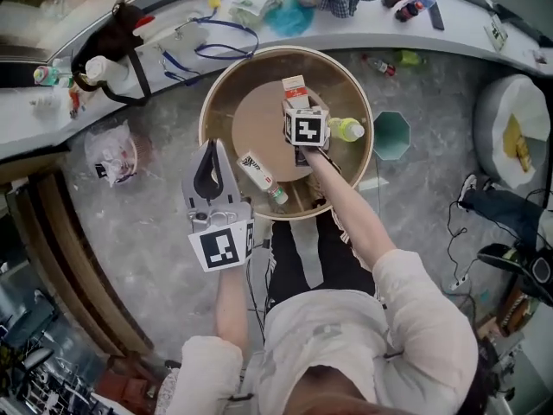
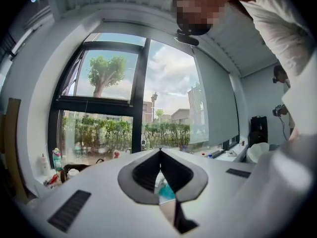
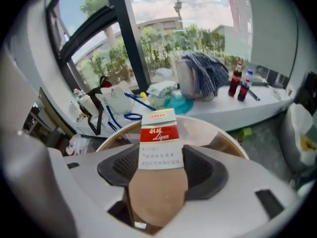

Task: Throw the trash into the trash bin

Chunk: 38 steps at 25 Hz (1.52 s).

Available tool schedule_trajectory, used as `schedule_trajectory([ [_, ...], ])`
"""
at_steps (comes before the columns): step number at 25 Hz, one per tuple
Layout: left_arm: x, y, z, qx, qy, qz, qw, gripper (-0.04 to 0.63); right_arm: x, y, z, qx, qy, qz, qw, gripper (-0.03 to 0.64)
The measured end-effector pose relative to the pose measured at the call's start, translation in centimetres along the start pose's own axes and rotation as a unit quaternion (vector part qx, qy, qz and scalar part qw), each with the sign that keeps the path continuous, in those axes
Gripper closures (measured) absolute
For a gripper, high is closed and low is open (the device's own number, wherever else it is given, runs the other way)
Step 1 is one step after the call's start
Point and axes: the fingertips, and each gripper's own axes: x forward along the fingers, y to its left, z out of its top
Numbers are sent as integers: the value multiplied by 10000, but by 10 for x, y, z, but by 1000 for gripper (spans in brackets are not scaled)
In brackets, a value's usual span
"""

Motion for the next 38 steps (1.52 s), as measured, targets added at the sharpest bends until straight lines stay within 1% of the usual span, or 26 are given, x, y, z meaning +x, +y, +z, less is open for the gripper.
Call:
schedule_trajectory([
  [2,3,-4,30,14,-211,-32,9998,583,-40,14,50,-388,-514,119,9979,334],
  [4,7,-8,57,-44,-412,-46,9991,584,-88,29,98,-680,-1059,249,9917,334],
  [6,11,-13,77,-168,-589,-62,9981,583,-139,43,133,-986,-1548,368,9823,334],
  [8,14,-23,97,-305,-747,-95,9967,583,-192,56,154,-1313,-1965,512,9703,334],
  [10,13,-36,115,-397,-876,-162,9952,583,-245,66,162,-1419,-2307,699,9601,334],
  [13,8,-58,133,-433,-997,-373,9934,583,-313,69,157,-1114,-2726,931,9511,334],
  [16,0,-77,139,-413,-997,-543,9927,583,-358,66,142,-999,-3059,949,9420,334],
  [18,-3,-89,139,-482,-955,-609,9924,583,-375,61,136,-1123,-3185,926,9367,334],
  [21,-4,-99,142,-641,-944,-623,9915,584,-388,47,132,-1218,-3237,891,9341,334],
  [24,-2,-110,146,-613,-942,-659,9915,583,-397,29,135,-1060,-3314,812,9340,334],
  [27,4,-122,147,-510,-886,-773,9917,583,-402,12,142,-900,-3392,703,9337,334],
  [30,13,-134,144,-497,-784,-887,9917,583,-401,-10,148,-772,-3427,555,9346,333],
  [34,30,-164,131,-467,-597,-1139,9906,583,-390,-61,148,-499,-3388,244,9392,333],
  [38,50,-208,110,-409,-324,-1471,9877,583,-372,-142,127,-261,-3171,-353,9474,334],
])
